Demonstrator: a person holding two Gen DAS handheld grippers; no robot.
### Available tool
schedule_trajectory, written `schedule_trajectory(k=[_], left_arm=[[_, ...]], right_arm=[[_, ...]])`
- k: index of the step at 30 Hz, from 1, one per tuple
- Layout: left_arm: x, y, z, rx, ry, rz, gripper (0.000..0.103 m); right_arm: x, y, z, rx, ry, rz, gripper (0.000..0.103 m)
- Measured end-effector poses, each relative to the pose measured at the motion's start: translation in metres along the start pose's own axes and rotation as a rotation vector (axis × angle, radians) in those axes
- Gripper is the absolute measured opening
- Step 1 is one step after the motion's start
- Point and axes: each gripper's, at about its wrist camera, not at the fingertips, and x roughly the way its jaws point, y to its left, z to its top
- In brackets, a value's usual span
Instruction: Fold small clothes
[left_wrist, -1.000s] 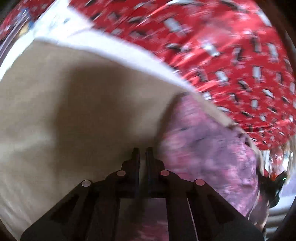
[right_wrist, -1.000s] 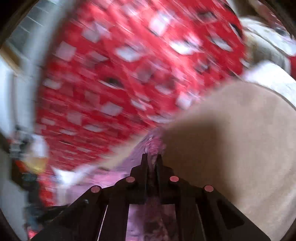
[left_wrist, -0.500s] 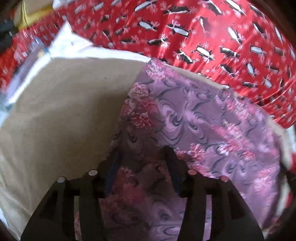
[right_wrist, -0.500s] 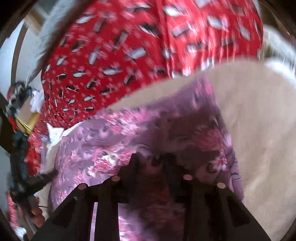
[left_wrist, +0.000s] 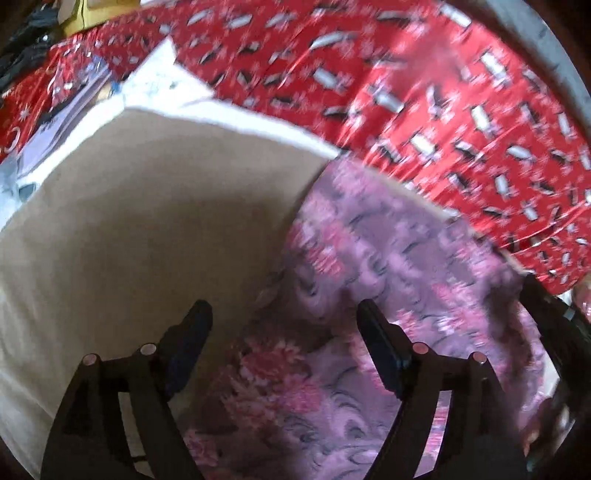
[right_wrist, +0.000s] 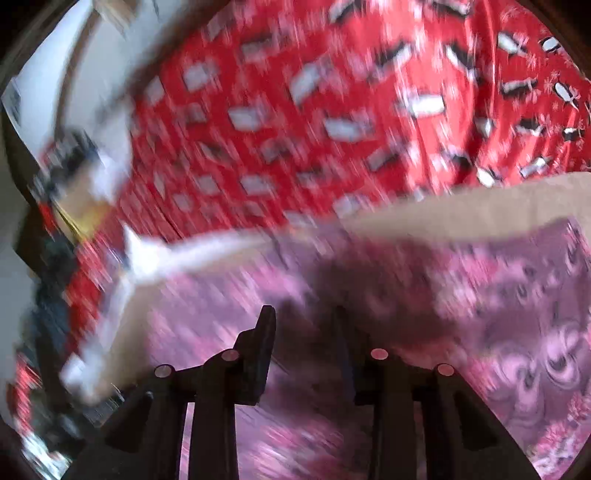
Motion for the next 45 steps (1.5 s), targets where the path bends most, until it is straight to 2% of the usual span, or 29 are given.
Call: schedule_trajectory(k=[1, 2, 3, 4, 6, 7, 9, 10, 12, 13, 14, 15, 16, 17, 19, 21, 22, 23, 24, 25, 27, 30, 31, 33, 40, 42, 43, 44, 45], left_arm=[[-0.003, -0.004, -0.001, 0.023, -0.010, -0.018, 0.081], [-0.002, -0.008, -0.004, 0.040, -0.007, -0.020, 0.081], [0.004, -0.012, -0.005, 0.062, 0.004, -0.009, 0.081], [0.012, -0.015, -0.007, 0.086, 0.026, 0.022, 0.081], [0.027, -0.015, -0.011, 0.114, 0.078, 0.060, 0.081], [0.028, -0.013, -0.011, 0.106, 0.079, 0.050, 0.081], [0.020, -0.010, -0.009, 0.089, 0.064, 0.035, 0.081], [0.018, -0.010, -0.008, 0.092, 0.055, 0.031, 0.081], [0.022, -0.012, -0.009, 0.104, 0.064, 0.033, 0.081], [0.030, -0.013, -0.010, 0.108, 0.083, 0.039, 0.083], [0.035, -0.012, -0.011, 0.106, 0.096, 0.035, 0.084], [0.034, -0.011, -0.011, 0.096, 0.093, 0.030, 0.083], [0.030, -0.010, -0.010, 0.088, 0.091, 0.027, 0.083], [0.026, -0.011, -0.009, 0.089, 0.090, 0.025, 0.083], [0.018, -0.016, -0.011, 0.104, 0.061, 0.019, 0.083], [0.020, -0.024, -0.015, 0.141, 0.045, 0.038, 0.083], [0.024, -0.029, -0.018, 0.161, 0.056, 0.058, 0.083], [0.029, -0.031, -0.021, 0.176, 0.064, 0.075, 0.083], [0.028, -0.032, -0.022, 0.182, 0.054, 0.085, 0.083], [0.026, -0.033, -0.022, 0.187, 0.044, 0.090, 0.083], [0.027, -0.032, -0.022, 0.186, 0.047, 0.086, 0.083], [0.028, -0.030, -0.021, 0.180, 0.051, 0.077, 0.083], [0.027, -0.030, -0.022, 0.180, 0.051, 0.077, 0.083], [0.027, -0.030, -0.022, 0.183, 0.051, 0.077, 0.083], [0.029, -0.031, -0.022, 0.179, 0.057, 0.073, 0.083], [0.028, -0.030, -0.022, 0.173, 0.061, 0.069, 0.083], [0.028, -0.030, -0.022, 0.173, 0.064, 0.067, 0.083], [0.028, -0.029, -0.022, 0.170, 0.071, 0.066, 0.083], [0.026, -0.028, -0.021, 0.161, 0.079, 0.059, 0.083]], right_arm=[[0.002, 0.002, 0.002, -0.006, -0.016, -0.010, 0.035], [0.017, 0.002, 0.001, -0.025, 0.030, -0.038, 0.035], [0.039, -0.002, -0.005, -0.031, 0.133, -0.067, 0.036], [0.053, -0.006, -0.010, -0.047, 0.190, -0.090, 0.032], [0.041, -0.002, -0.007, -0.085, 0.132, -0.093, 0.031], [0.032, -0.002, -0.005, -0.072, 0.126, -0.095, 0.031], [0.000, -0.011, -0.011, -0.043, 0.052, -0.065, 0.033], [-0.018, -0.018, -0.014, -0.044, 0.010, -0.095, 0.035], [-0.052, -0.042, -0.028, -0.038, -0.061, -0.211, 0.040], [-0.059, -0.060, -0.034, -0.011, -0.061, -0.272, 0.050], [-0.057, -0.086, -0.041, 0.040, 0.004, -0.334, 0.046], [-0.061, -0.099, -0.046, 0.066, 0.020, -0.292, 0.044], [-0.073, -0.102, -0.046, 0.075, -0.008, -0.258, 0.043], [-0.089, -0.101, -0.044, 0.088, -0.020, -0.275, 0.048], [-0.116, -0.101, -0.046, 0.096, -0.096, -0.263, 0.048], [-0.134, -0.106, -0.056, 0.099, -0.158, -0.240, 0.059], [-0.129, -0.112, -0.060, 0.103, -0.130, -0.258, 0.066], [-0.108, -0.121, -0.064, 0.122, -0.004, -0.293, 0.063], [-0.096, -0.127, -0.070, 0.126, 0.068, -0.299, 0.062], [-0.103, -0.122, -0.072, 0.101, 0.013, -0.300, 0.061], [-0.113, -0.110, -0.069, 0.083, -0.008, -0.322, 0.062], [-0.127, -0.098, -0.077, 0.059, -0.080, -0.294, 0.065], [-0.122, -0.097, -0.081, 0.048, -0.058, -0.291, 0.064], [-0.106, -0.104, -0.088, 0.049, 0.049, -0.314, 0.064], [-0.135, -0.107, -0.082, 0.100, -0.031, -0.326, 0.063], [-0.137, -0.121, -0.084, 0.164, -0.014, -0.371, 0.065], [-0.135, -0.128, -0.087, 0.202, 0.013, -0.365, 0.065], [-0.133, -0.138, -0.091, 0.252, 0.042, -0.315, 0.058], [-0.137, -0.140, -0.092, 0.266, 0.021, -0.270, 0.046]])
